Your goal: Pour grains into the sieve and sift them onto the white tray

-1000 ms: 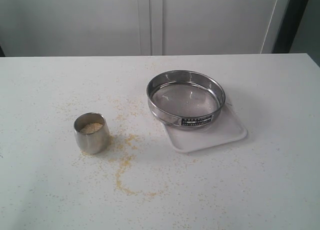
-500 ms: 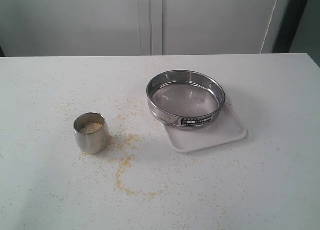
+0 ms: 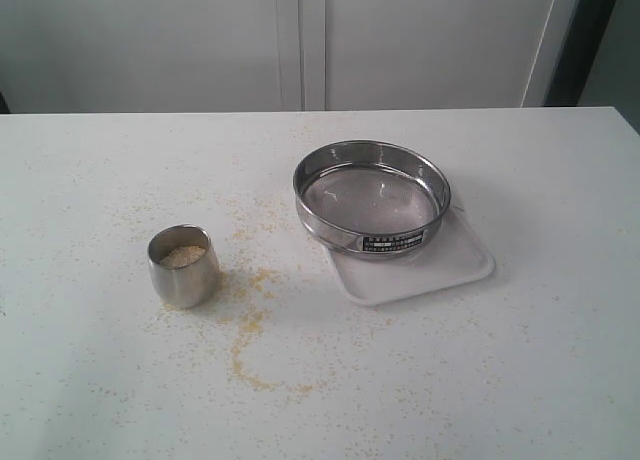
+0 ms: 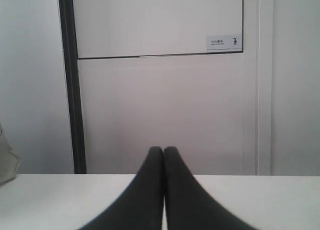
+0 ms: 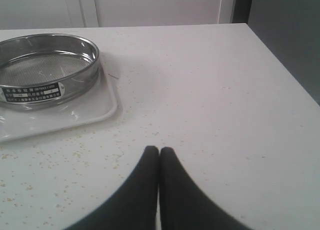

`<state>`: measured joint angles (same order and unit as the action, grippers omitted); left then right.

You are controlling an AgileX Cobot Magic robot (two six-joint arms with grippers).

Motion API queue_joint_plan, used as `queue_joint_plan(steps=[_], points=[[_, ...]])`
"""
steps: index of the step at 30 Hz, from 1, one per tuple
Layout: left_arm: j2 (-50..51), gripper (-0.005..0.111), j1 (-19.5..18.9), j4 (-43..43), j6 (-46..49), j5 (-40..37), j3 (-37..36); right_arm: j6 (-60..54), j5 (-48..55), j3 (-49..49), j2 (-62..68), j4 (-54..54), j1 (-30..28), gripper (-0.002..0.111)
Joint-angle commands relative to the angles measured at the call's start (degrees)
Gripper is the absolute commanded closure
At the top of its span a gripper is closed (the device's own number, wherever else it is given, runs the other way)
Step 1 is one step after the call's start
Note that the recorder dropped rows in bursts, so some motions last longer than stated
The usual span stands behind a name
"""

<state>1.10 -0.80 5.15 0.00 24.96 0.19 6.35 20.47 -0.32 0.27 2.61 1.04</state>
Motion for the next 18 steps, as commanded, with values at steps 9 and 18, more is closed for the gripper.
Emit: queue_joint_plan(steps=[9,18], points=[[14.50,0.107,-0.16,-5.15,-2.40,8.93,2.13,-0.07,-0.87,0.32,-0.27,0.20,-0.34,0.108],[28.33,0.107,-0.16,-15.10,-9.31,14.78,2.25,-0.07,-0.87,0.32,-0.27,0.20,-0.34,0.108]])
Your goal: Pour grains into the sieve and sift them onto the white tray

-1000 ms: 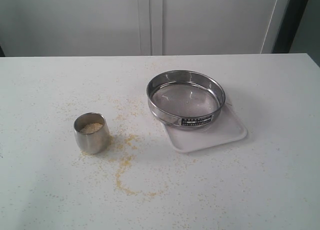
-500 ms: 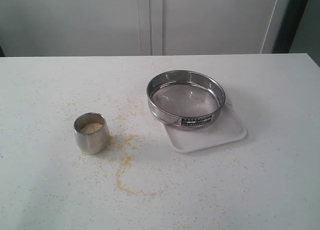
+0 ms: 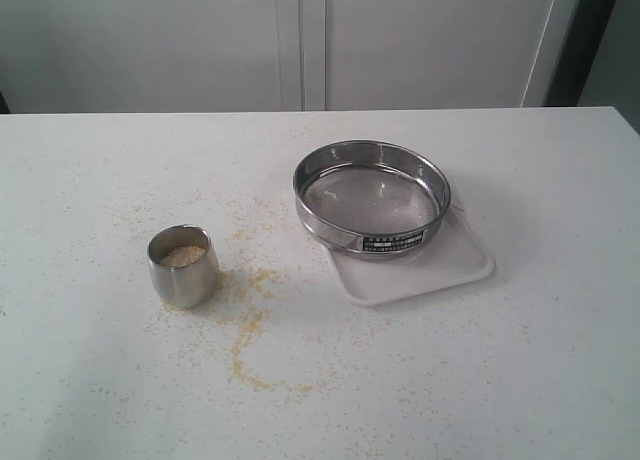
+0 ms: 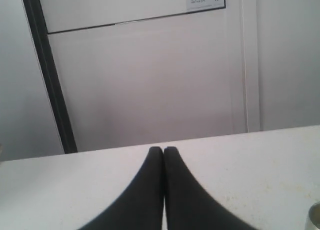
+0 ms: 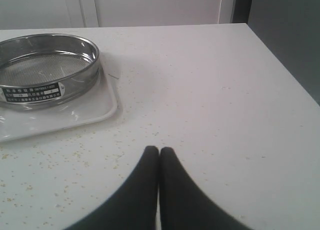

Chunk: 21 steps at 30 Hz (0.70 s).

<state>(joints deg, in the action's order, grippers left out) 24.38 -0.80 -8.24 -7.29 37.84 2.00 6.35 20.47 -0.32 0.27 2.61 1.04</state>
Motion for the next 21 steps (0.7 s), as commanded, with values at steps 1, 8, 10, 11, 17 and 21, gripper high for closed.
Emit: queue_joint_plan(steps=[1,8,10,11,17,21], points=[[6.63,0.107,-0.16,-1.83,-2.77,3.00,0.44,-0.07,-0.87,0.32,-0.27,0.20,-0.34,0.108],[17.36,0.107,-0.16,-5.67,-4.73,10.30,0.44,-0.07,-0.87,0.32,-0.27,0.20,-0.34,0.108],[20.31,0.107,-0.16,-6.20,-5.21,11.32,0.44,-0.07,-0.87,0.32,-0.27,0.20,-0.34,0.108],[21.97,0.107,-0.16,-6.36,-6.33,12.17,0.44,-0.07,-0.87,0.32,-0.27,0.20,-0.34,0.108],[31.25,0.107,-0.16,-7.28,-7.86,18.80,0.44,-0.07,-0.87,0.32,-0.27,0.20,-0.34,0.108],[36.89,0.107,-0.16,-8.96,-7.86,22.99,0.44,-0.07,-0.87,0.32,-0.27,0.20,-0.34,0.108]])
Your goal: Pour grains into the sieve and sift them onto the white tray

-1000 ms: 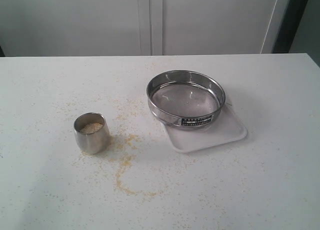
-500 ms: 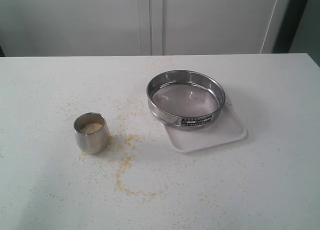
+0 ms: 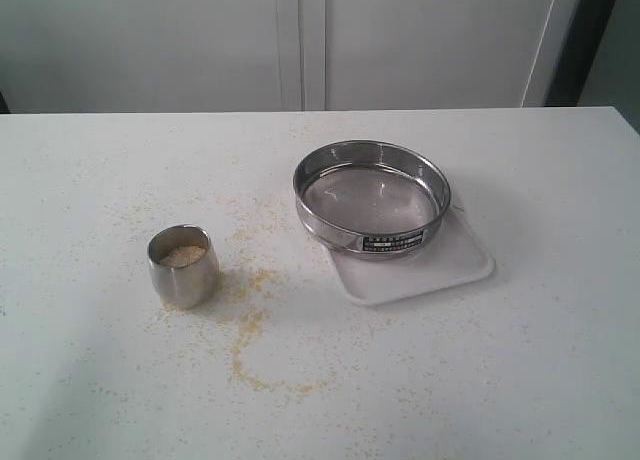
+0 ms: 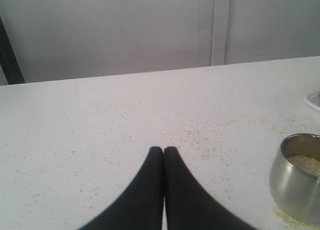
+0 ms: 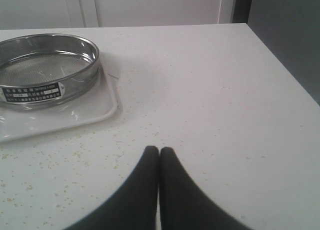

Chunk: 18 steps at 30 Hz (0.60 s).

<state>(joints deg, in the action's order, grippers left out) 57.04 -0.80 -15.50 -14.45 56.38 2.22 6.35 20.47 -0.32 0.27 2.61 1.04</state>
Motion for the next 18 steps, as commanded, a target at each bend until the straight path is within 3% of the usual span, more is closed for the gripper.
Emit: queue_joint_plan(steps=[1,8,18], points=[[5.84,0.107,-0.16,-2.10,-0.50,5.75,0.22,-0.07,-0.87,0.32,-0.27,0.20,-0.34,0.108],[14.18,0.107,-0.16,-3.21,-0.20,11.27,0.78,-0.07,-0.87,0.32,-0.27,0.20,-0.34,0.108],[26.72,0.107,-0.16,-13.19,0.30,13.58,5.64,-0.07,-0.87,0.32,-0.27,0.20,-0.34,0.108]])
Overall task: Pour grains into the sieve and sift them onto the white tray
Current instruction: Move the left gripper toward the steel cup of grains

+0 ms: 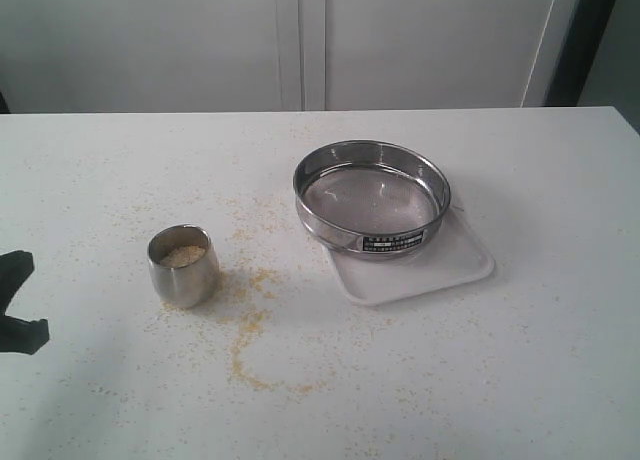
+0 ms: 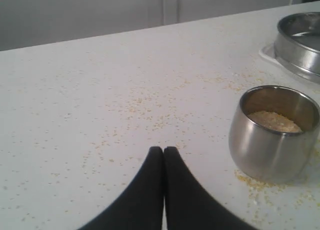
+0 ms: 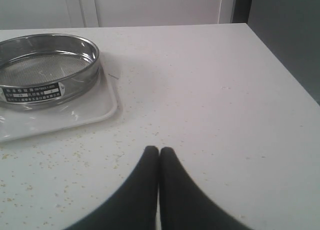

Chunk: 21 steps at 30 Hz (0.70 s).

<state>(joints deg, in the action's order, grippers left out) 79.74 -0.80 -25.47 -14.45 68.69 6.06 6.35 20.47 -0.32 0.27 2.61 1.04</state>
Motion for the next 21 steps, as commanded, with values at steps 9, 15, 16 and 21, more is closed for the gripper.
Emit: queue_joint_plan(steps=[9,15,16,21], points=[[14.39,0.107,-0.16,-9.84,0.43,1.27,5.18,-0.07,-0.87,0.32,-0.27,0.20,-0.34,0.108],[17.92,0.107,-0.16,-17.11,0.72,1.27,7.61,-0.07,-0.87,0.32,-0.27,0.20,-0.34,0.108],[18.23,0.107,-0.16,-18.27,0.72,1.27,8.11,-0.07,-0.87,0.32,-0.27,0.20,-0.34,0.108],[18.63,0.107,-0.05,-23.49,-1.92,1.27,10.79,-0.07,-0.87,0.32,-0.27,0.20,-0.34,0.108]])
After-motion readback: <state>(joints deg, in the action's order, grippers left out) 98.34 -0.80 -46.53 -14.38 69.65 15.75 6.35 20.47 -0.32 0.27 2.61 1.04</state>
